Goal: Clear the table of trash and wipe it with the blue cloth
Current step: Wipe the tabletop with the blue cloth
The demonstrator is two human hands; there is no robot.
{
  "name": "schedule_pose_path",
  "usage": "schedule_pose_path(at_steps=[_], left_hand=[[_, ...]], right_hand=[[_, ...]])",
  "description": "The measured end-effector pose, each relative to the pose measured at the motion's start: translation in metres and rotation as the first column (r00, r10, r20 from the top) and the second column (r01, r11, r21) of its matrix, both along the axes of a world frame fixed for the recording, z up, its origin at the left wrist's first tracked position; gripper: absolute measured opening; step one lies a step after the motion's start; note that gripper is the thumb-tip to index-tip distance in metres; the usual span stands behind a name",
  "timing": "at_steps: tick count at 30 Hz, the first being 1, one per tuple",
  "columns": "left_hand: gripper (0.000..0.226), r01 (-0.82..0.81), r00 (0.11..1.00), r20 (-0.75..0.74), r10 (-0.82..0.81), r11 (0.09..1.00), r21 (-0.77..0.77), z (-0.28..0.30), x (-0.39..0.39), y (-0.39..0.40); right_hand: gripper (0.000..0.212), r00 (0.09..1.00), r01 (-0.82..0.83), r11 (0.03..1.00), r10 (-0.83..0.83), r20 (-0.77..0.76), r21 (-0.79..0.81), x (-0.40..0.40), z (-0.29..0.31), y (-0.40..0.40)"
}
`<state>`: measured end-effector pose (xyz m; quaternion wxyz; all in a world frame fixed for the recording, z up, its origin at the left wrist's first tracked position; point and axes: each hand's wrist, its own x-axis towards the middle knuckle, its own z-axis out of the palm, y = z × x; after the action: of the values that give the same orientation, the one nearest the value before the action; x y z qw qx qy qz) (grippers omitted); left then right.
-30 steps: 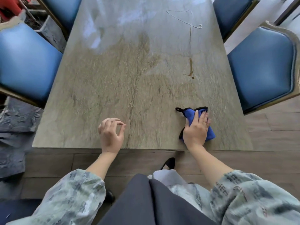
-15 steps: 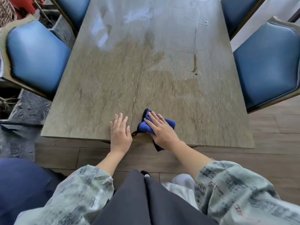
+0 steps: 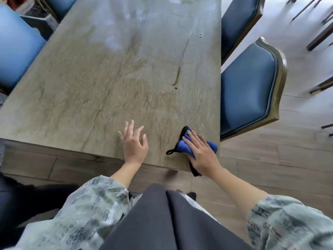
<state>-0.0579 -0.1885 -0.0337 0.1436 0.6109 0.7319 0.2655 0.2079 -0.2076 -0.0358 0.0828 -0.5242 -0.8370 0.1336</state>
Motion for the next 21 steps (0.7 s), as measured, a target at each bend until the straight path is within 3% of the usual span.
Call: schedule_pose_path(at_steps=[3,5,7,9,11,13,16,19,21], left_hand=[[0.031,-0.058,0.998,-0.023,0.058,0.998,0.001,-0.002,0.029,-0.004],[0.035,-0.070,0.996,-0.064,0.069,0.997,-0.021,-0.006,0.043,-0.007],[0.043,-0.066,0.993,-0.106,0.060,0.996,-0.054,-0.008,0.051,-0.010],[0.052,-0.051,0.991,-0.132,0.039,0.995,-0.091,-0.009,0.052,-0.012],[0.057,-0.029,0.989,-0.150,0.014,0.995,-0.097,-0.013,0.052,-0.016],[0.057,-0.043,0.989,-0.147,0.031,0.996,-0.080,-0.015,0.052,-0.018],[0.048,-0.127,0.984,-0.128,0.121,0.991,-0.039,-0.015,0.058,-0.012],[0.041,-0.207,0.971,-0.127,0.202,0.978,-0.025,-0.013,0.065,-0.002],[0.040,-0.236,0.963,-0.138,0.230,0.971,-0.027,-0.012,0.069,0.002]], right_hand=[[0.057,0.988,0.151,0.988,-0.152,-0.016,-0.012,0.016,-0.001,0.008],[0.057,0.992,0.123,0.992,-0.123,-0.023,0.004,0.016,-0.003,0.007],[0.056,0.996,-0.087,0.996,0.088,-0.018,0.032,0.031,-0.006,0.008],[0.057,0.937,-0.348,0.937,0.348,0.000,0.025,0.056,-0.007,0.022],[0.063,0.894,-0.448,0.894,0.448,0.015,-0.013,0.071,-0.006,0.045],[0.059,0.930,-0.369,0.929,0.369,0.005,-0.015,0.072,-0.004,0.066],[0.055,0.997,-0.049,0.999,0.049,-0.055,-0.005,0.052,-0.004,0.083],[0.057,0.947,0.318,0.948,-0.318,-0.055,-0.015,0.012,-0.007,0.081],[0.058,0.943,0.329,0.944,-0.328,-0.050,0.015,-0.015,-0.007,0.074]])
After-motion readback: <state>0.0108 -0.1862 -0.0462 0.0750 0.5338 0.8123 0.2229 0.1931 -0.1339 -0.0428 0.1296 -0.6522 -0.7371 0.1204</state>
